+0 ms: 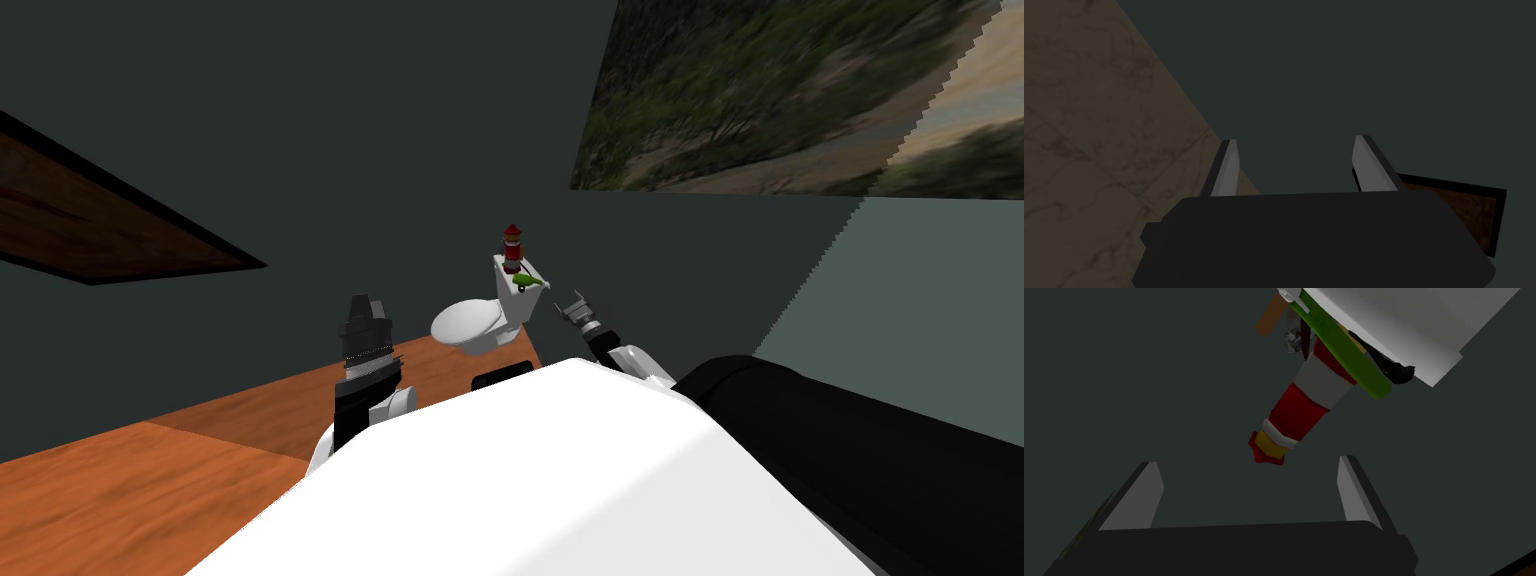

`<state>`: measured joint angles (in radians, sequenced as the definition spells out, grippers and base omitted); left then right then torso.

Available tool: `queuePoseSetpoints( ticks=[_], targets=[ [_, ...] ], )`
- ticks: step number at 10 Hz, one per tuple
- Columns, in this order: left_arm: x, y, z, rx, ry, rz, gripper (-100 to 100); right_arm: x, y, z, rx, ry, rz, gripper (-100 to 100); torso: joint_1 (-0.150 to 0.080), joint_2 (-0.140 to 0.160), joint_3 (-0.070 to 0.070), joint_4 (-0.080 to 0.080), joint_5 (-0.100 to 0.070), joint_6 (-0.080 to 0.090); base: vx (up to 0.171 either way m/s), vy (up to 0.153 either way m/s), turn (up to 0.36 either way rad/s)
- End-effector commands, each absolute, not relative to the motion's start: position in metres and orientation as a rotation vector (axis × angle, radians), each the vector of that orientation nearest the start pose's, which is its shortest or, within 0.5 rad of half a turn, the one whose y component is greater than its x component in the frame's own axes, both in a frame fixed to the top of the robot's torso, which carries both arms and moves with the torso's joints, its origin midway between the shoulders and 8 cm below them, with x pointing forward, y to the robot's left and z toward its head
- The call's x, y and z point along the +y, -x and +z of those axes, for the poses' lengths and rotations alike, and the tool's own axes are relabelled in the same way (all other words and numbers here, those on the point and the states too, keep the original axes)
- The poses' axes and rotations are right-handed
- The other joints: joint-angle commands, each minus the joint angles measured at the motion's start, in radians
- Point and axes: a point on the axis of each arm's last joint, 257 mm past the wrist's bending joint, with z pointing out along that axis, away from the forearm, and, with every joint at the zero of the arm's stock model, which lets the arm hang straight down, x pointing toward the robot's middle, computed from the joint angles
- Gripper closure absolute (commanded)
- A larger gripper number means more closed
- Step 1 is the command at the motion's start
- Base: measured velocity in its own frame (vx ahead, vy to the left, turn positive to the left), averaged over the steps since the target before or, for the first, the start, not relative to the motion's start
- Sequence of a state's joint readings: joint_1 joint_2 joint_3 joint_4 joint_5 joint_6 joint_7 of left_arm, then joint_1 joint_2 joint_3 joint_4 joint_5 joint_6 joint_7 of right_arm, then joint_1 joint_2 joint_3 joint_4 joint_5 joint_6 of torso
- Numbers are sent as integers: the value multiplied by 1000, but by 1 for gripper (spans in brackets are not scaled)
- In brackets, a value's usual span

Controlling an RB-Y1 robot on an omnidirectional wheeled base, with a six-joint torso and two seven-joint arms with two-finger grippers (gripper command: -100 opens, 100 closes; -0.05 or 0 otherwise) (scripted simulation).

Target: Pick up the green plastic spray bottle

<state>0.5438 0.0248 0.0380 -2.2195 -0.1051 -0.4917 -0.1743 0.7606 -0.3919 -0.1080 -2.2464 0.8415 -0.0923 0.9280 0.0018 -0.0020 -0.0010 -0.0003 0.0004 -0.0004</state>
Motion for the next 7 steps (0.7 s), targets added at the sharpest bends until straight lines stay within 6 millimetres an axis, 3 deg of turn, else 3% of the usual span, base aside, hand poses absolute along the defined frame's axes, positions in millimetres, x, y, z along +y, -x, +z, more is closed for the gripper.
queuePoseSetpoints(
  ticks=[1, 7],
  targets=[
    [287, -352, -20, 809, 576, -1000, 0, -352, -337, -184, 1557, 604, -592, -100, 0, 0, 0, 0, 0, 0, 31, 28, 10],
    [287, -352, -20, 809, 576, -1000, 0, -371, -323, -210, 1583, 823, -812, -100, -1, -2, -1, 0, 0, 0, 47, 14, 17]
  ],
)
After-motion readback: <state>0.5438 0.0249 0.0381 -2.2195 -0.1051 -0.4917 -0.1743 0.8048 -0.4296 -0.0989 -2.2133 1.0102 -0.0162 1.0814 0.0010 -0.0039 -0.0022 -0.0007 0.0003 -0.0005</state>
